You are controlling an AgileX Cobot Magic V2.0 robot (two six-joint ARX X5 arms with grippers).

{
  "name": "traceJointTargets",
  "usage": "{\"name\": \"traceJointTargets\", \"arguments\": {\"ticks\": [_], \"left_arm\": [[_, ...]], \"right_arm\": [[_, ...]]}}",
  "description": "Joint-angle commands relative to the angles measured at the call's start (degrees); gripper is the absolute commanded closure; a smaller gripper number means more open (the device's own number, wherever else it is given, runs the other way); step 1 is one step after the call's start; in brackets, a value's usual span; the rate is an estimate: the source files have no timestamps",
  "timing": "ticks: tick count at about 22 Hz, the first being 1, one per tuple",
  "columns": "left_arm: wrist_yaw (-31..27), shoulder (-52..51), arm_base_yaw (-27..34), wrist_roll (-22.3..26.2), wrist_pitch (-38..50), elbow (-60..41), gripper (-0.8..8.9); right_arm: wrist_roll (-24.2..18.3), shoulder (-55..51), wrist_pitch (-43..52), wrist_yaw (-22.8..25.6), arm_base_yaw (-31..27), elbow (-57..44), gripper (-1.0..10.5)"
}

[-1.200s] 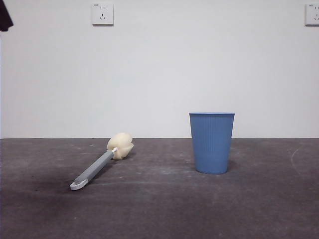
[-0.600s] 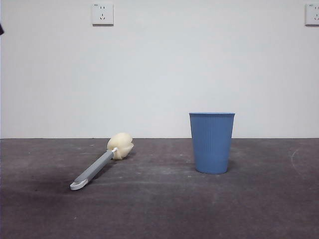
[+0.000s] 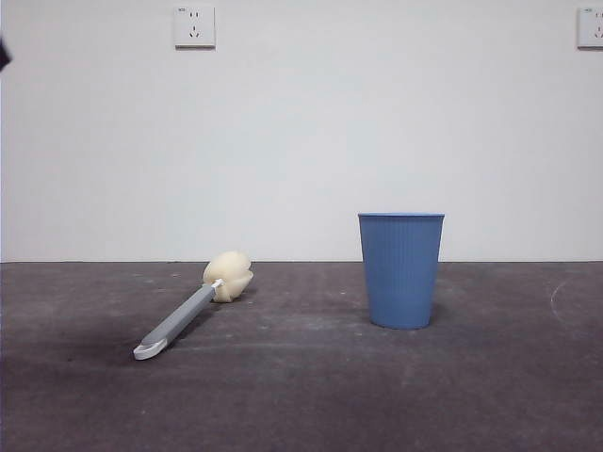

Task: Pick up the cup brush,pick up the cup,insert the brush into the cup,clean the cup,put the cup brush back,put the cup back to the fixed position on the table

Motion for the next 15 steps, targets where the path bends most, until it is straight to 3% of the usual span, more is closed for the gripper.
{"name": "traceJointTargets", "arguments": {"ticks": [1,4,7,10,15], "left_arm": [[-7.0,-2.6,5.6,9.0,12.4,-0.4,8.17],[1.7,-7.2,18.3,12.9,27.2,-0.5,8.17],[2.9,-12.0,29.6,17.3,32.3,-0.5,8.17],[2.9,-16.5,36.4,19.4,32.4,-1.5,8.17],[3.9,-21.7,41.7,19.0,37.2,-9.4,8.17]], "right_arm": [[0.4,0.0,0.3,0.2,0.1,0.0,9.5],[0.4,0.0,0.3,0.2,0.1,0.0,9.5],[0.4,0.0,0.3,0.2,0.1,0.0,9.5],[0.4,0.0,0.3,0.2,0.1,0.0,9.5],[0.4,0.0,0.3,0.2,0.1,0.0,9.5]]}}
